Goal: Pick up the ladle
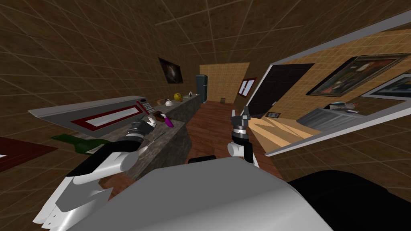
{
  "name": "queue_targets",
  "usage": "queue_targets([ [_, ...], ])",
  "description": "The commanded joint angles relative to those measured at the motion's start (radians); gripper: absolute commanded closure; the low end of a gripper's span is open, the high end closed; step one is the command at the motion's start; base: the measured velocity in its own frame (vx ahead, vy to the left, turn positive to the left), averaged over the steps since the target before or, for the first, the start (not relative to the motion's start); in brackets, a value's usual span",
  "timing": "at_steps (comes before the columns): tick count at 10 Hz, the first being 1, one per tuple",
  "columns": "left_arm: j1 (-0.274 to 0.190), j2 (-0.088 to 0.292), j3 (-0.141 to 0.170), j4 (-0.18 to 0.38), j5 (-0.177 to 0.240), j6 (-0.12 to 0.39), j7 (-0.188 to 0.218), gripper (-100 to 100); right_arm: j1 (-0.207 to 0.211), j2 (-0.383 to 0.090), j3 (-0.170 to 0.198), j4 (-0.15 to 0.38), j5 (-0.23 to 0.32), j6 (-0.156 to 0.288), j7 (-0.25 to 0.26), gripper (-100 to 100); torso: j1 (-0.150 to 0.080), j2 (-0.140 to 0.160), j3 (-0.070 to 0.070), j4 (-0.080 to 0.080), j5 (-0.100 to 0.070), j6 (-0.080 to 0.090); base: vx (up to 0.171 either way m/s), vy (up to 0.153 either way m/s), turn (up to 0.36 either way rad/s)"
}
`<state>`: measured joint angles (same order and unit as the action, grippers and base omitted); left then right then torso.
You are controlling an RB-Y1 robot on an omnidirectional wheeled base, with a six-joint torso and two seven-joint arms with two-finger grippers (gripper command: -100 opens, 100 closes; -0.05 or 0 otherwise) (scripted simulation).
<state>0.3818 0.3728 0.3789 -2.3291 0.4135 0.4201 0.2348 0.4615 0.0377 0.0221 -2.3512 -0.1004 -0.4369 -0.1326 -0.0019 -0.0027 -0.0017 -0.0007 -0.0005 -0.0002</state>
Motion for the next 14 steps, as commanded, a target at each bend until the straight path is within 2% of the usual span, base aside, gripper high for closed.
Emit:
queue_targets([
  [1,0.0,0.01,0.013,0.003,0.015,0.05,0.018,-100,0.0,0.0,0.0,0.0,0.0,0.0,0.0,0,0.0,0.0,0.0,0.0,0.0,0.0,0.053,-0.022,-0.032],
  [2,0.0,0.01,0.013,0.003,0.015,0.061,0.018,-100,0.0,0.0,0.0,0.0,0.0,0.0,0.0,0,0.0,0.0,0.0,0.0,0.0,0.0,0.027,-0.009,0.002],
  [3,-0.005,0.027,0.034,0.011,0.039,0.096,0.048,-100,0.0,0.0,0.0,0.0,0.0,0.0,0.0,0,0.001,0.001,0.001,0.0,0.0,0.0,0.044,-0.018,-0.05],
  [4,-0.005,0.027,0.034,0.011,0.039,0.128,0.048,-100,0.0,0.0,0.0,0.0,0.0,0.0,0.0,0,0.001,0.001,0.0,0.0,0.0,0.0,0.041,-0.015,-0.031],
  [5,-0.009,0.044,0.054,0.021,0.064,0.159,0.08,-100,0.0,0.0,0.0,0.0,0.0,0.0,0.0,0,0.001,0.001,0.0,0.0,0.0,0.0,0.058,-0.024,-0.045],
  [6,-0.009,0.044,0.054,0.021,0.064,0.189,0.08,-100,0.0,0.0,0.0,0.0,0.0,0.0,0.0,0,0.0,0.0,0.0,0.0,0.0,0.0,0.052,-0.016,-0.023],
  [7,-0.012,0.061,0.073,0.033,0.09,0.218,0.113,-100,0.0,0.0,0.0,0.0,0.0,0.0,0.0,0,0.001,0.0,0.0,0.0,0.0,0.0,0.054,-0.018,-0.033],
  [9,-0.012,0.061,0.073,0.033,0.09,0.263,0.113,-100,0.0,0.0,0.0,0.0,0.0,0.0,0.0,0,0.001,0.0,0.0,0.0,0.0,0.0,0.032,-0.011,-0.012],
  [10,-0.014,0.078,0.091,0.047,0.116,0.295,0.149,-100,0.0,0.0,0.0,0.0,0.0,0.0,0.0,0,0.001,0.002,0.001,0.0,0.0,0.0,0.033,-0.006,-0.038],
  [11,-0.014,0.078,0.091,0.047,0.116,0.326,0.149,-100,0.0,0.0,0.0,0.0,0.0,0.0,0.0,0,0.001,0.001,0.001,0.0,0.0,0.0,0.042,-0.004,-0.019],
  [12,-0.014,0.078,0.091,0.047,0.116,0.332,0.149,-100,0.0,0.0,0.0,0.0,0.0,0.0,0.0,0,0.002,0.001,0.0,0.0,0.0,0.0,0.021,-0.002,0.005],
  [13,-0.016,0.095,0.108,0.062,0.142,0.373,0.185,-100,0.0,0.0,0.0,0.0,0.0,0.0,0.0,0,0.001,0.002,0.001,0.0,0.0,0.0,0.033,-0.005,-0.026],
  [14,-0.016,0.095,0.108,0.062,0.142,0.4,0.185,-100,0.0,0.0,0.0,0.0,0.0,0.0,0.0,0,0.002,0.001,0.001,0.0,0.0,0.0,0.039,-0.004,-0.016],
])
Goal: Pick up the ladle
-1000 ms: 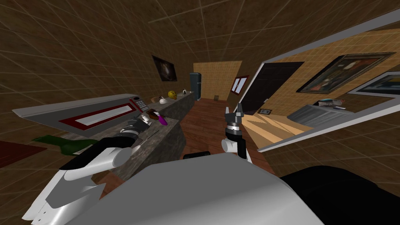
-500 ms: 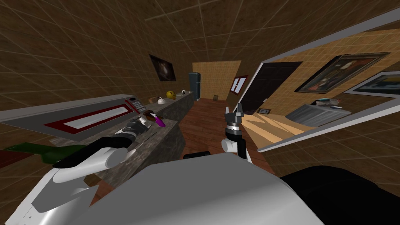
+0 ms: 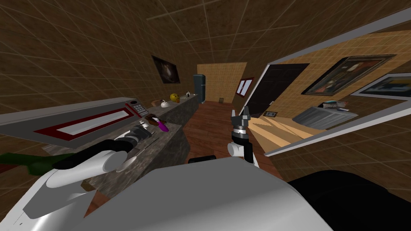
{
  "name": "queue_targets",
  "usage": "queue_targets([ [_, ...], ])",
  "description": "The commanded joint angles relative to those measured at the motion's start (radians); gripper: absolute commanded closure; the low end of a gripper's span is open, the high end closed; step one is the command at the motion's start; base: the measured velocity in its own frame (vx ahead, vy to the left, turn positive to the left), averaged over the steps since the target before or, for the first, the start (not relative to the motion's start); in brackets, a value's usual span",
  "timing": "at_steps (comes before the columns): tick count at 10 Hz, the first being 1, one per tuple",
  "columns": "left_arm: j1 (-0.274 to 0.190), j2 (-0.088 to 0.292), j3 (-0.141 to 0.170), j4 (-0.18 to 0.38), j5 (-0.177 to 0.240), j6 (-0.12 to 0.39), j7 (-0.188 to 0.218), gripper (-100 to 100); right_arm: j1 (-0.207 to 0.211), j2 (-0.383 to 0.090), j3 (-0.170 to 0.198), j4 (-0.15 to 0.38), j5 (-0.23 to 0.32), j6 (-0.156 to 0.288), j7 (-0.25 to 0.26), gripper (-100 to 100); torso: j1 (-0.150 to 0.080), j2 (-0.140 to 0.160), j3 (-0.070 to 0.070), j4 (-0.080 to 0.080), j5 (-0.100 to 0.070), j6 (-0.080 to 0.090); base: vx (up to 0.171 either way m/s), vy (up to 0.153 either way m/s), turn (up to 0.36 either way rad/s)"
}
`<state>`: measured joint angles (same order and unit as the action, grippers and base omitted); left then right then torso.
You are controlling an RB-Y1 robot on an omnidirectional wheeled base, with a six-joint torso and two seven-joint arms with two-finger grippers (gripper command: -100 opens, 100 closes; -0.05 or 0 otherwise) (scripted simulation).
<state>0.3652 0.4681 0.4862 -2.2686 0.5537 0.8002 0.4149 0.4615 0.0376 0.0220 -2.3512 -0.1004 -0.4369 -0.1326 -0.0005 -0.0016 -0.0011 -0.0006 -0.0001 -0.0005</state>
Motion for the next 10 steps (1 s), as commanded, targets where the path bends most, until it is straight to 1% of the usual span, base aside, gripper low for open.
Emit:
queue_targets([
  [1,0.001,0.017,0.017,0.018,0.028,0.05,0.043,-100,0.0,0.0,0.0,0.0,0.0,0.0,0.0,0,0.0,0.0,0.0,0.0,0.0,0.0,0.053,-0.011,-0.022],
  [3,0.001,0.017,0.017,0.018,0.028,0.088,0.043,-100,0.0,0.0,0.0,0.0,0.0,0.0,0.0,0,0.0,-0.001,0.0,0.0,0.0,0.0,0.033,-0.002,-0.008],
  [4,0.001,0.033,0.032,0.036,0.054,0.125,0.081,-100,0.0,0.0,0.0,0.0,0.0,0.0,0.0,0,0.0,0.001,0.0,0.0,0.0,0.0,0.038,0.001,-0.019],
  [5,0.001,0.033,0.032,0.036,0.054,0.156,0.081,-100,0.0,0.0,0.0,0.0,0.0,0.0,0.0,0,0.0,0.0,0.0,0.0,0.0,0.0,0.036,0.004,-0.009],
  [6,0.002,0.05,0.046,0.054,0.08,0.196,0.119,-100,0.0,0.0,0.0,0.0,0.0,0.0,0.0,0,0.001,0.0,0.0,0.0,0.0,0.0,0.045,0.009,-0.016],
  [7,0.002,0.05,0.046,0.054,0.08,0.222,0.119,-100,0.0,0.0,0.0,0.0,0.0,0.0,0.0,0,0.001,0.0,0.0,0.0,0.0,0.0,0.04,0.006,-0.007],
  [8,0.004,0.066,0.059,0.073,0.105,0.25,0.158,-100,0.0,0.0,0.0,0.0,0.0,0.0,0.0,0,0.001,0.0,0.0,0.0,0.0,0.0,0.047,0.008,-0.014],
  [10,0.004,0.066,0.059,0.073,0.105,0.287,0.158,-100,0.0,0.0,0.0,0.0,0.0,0.0,0.0,0,0.001,0.0,0.0,0.0,0.0,0.0,0.03,0.004,-0.002],
])
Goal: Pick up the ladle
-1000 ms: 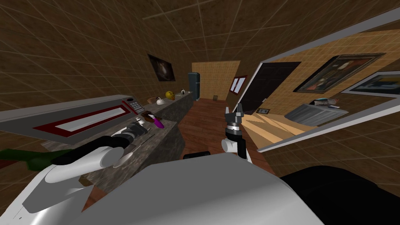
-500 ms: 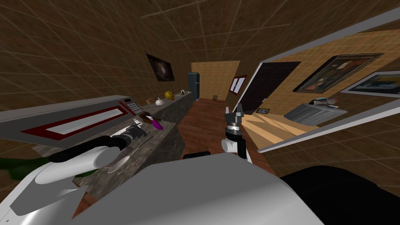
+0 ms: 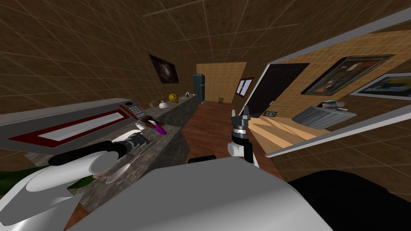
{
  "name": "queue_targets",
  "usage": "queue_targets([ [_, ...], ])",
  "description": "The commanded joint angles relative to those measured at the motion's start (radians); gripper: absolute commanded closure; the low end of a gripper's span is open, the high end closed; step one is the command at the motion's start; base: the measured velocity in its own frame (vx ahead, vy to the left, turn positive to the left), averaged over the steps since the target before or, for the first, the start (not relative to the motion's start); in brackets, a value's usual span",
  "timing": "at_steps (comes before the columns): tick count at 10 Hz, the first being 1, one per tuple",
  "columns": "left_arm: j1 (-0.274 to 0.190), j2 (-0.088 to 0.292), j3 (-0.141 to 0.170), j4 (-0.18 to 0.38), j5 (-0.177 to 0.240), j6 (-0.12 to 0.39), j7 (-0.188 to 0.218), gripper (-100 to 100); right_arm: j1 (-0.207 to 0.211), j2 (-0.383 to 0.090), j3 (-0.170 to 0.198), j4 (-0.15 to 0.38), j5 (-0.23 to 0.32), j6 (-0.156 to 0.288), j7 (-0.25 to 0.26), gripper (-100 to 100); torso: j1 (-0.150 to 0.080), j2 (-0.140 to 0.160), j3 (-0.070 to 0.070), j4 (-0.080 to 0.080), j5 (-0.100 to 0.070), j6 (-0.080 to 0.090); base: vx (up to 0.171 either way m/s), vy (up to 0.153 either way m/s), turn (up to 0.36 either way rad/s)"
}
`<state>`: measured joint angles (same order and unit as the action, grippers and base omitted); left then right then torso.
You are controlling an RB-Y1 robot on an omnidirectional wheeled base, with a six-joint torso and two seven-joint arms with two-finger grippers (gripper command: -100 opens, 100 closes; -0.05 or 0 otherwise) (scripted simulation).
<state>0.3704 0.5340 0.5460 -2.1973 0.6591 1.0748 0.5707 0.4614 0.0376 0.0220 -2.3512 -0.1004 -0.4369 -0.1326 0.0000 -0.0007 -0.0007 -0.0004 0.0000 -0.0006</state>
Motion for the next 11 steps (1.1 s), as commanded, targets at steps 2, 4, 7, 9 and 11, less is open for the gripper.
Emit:
queue_targets([
  [2,0.001,0.016,0.012,0.021,0.024,0.075,0.04,-100,0.0,0.0,0.0,0.0,0.0,0.0,0.0,0,0.001,-0.001,0.0,0.0,0.0,0.0,0.033,0.012,-0.008],
  [4,0.003,0.031,0.023,0.04,0.048,0.137,0.077,-100,0.0,0.0,0.0,0.0,0.0,0.0,0.0,0,0.001,-0.001,0.0,0.0,0.0,0.0,0.04,0.019,-0.005],
  [7,0.007,0.045,0.033,0.059,0.07,0.196,0.113,-100,0.0,0.0,0.0,0.0,0.0,0.0,0.0,0,0.001,-0.001,-0.001,0.0,0.0,0.0,0.036,0.016,-0.003],
  [9,0.011,0.058,0.043,0.077,0.092,0.252,0.147,-100,0.0,0.0,0.0,0.0,0.0,0.0,0.0,0,0.001,0.0,0.0,0.0,0.0,0.0,0.027,0.015,-0.003],
  [11,0.015,0.07,0.051,0.095,0.112,0.305,0.18,-100,0.0,0.0,0.0,0.0,0.0,0.0,0.0,0,0.002,-0.001,0.0,0.0,0.0,0.0,0.039,0.027,-0.001],
])
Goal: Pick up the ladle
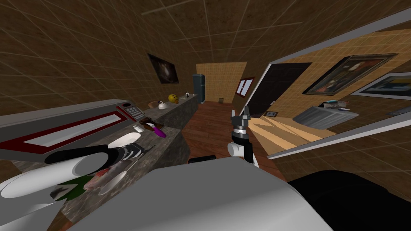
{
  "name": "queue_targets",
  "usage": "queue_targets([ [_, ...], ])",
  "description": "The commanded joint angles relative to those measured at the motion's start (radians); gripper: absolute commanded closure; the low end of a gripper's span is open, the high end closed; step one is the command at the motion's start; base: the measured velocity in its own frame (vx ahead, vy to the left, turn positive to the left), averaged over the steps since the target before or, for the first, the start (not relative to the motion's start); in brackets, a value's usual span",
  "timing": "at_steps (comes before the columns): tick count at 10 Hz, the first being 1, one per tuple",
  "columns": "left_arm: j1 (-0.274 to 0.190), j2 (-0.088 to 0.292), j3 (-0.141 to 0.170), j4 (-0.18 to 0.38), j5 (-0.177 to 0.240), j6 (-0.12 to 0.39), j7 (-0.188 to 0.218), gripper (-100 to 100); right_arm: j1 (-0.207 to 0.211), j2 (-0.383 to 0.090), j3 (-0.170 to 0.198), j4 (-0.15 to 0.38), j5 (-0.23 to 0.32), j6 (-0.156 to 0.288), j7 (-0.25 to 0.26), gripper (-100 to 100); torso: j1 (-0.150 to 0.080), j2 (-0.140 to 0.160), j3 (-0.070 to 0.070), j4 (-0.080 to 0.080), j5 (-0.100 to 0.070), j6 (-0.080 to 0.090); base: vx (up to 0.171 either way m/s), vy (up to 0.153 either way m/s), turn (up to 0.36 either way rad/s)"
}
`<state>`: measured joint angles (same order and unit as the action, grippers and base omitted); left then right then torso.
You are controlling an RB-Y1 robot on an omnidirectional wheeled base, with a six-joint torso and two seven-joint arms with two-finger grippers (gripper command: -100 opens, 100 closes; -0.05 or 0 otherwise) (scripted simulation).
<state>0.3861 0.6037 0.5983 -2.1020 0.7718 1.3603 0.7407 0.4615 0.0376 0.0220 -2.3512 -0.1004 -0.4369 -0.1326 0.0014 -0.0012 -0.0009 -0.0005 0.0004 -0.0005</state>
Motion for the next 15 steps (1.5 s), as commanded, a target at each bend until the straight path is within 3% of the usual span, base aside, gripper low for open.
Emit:
queue_targets([
  [1,0.004,0.012,0.005,0.017,0.018,0.05,0.04,-100,0.0,0.0,0.0,0.0,0.0,0.0,0.0,0,0.0,0.0,0.0,0.0,0.0,0.0,0.046,0.021,-0.003],
  [6,0.016,0.029,0.013,0.051,0.05,0.156,0.092,-100,0.0,0.0,0.0,0.0,0.0,0.0,0.0,0,0.0,0.0,0.0,0.0,0.0,0.0,0.035,0.029,-0.002],
  [10,0.048,0.041,0.005,0.113,0.088,0.272,0.158,-100,0.0,0.0,0.0,0.0,0.0,0.0,0.0,0,0.003,-0.001,-0.001,0.0,0.001,0.0,0.051,0.059,-0.002],
  [13,0.064,0.033,-0.003,0.125,0.092,0.287,0.167,-100,0.0,0.0,0.0,0.0,0.0,0.0,0.0,0,0.003,-0.001,0.0,0.0,0.001,0.0,0.036,0.059,-0.004],
  [14,0.064,0.033,-0.004,0.127,0.093,0.291,0.168,0,0.0,0.0,0.0,0.0,0.0,0.0,0.0,0,0.0,0.001,0.0,0.0,0.0,0.0,0.0,0.0,0.0],
  [15,0.047,0.031,-0.013,0.166,0.078,0.271,0.161,-100,0.0,0.0,0.0,0.0,0.0,0.0,0.0,0,-0.001,0.002,0.001,0.0,0.0,0.0,-0.028,-0.007,-0.104],
])
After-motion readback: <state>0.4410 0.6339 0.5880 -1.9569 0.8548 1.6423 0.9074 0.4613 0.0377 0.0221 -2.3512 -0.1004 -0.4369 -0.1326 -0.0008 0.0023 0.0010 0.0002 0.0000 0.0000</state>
